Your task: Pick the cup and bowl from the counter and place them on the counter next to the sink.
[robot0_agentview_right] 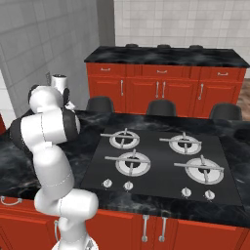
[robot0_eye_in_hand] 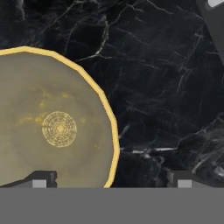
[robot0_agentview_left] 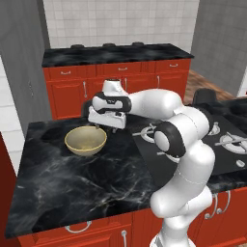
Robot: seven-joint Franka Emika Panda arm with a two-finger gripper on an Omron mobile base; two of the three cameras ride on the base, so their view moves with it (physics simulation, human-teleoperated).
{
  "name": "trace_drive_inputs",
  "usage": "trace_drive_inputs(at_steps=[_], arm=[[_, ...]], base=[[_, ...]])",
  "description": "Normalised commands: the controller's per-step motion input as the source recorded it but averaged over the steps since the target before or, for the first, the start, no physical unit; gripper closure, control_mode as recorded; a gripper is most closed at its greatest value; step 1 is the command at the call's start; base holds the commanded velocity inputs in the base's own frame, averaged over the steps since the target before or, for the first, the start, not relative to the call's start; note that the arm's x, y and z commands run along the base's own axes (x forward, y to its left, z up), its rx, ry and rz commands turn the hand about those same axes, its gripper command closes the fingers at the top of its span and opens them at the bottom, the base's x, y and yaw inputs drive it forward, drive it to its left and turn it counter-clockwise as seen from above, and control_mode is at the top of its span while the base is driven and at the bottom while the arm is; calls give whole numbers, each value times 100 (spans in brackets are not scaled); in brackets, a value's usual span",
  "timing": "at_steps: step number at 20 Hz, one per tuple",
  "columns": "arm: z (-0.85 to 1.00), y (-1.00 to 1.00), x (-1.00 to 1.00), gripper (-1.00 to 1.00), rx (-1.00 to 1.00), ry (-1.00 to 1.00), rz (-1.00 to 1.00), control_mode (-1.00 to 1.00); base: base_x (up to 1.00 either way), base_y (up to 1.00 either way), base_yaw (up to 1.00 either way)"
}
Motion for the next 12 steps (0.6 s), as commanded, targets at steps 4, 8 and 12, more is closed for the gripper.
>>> trace_drive_inputs(at_steps=[4, 8, 12], arm=[[-7, -11, -5, -100, 0, -4, 10, -100], [-31, 2, -1, -100, 0, 3, 0, -100], [-44, 25, 0, -100, 0, 5, 0, -100]], base=[[0, 0, 0], [0, 0, 0], [0, 0, 0]])
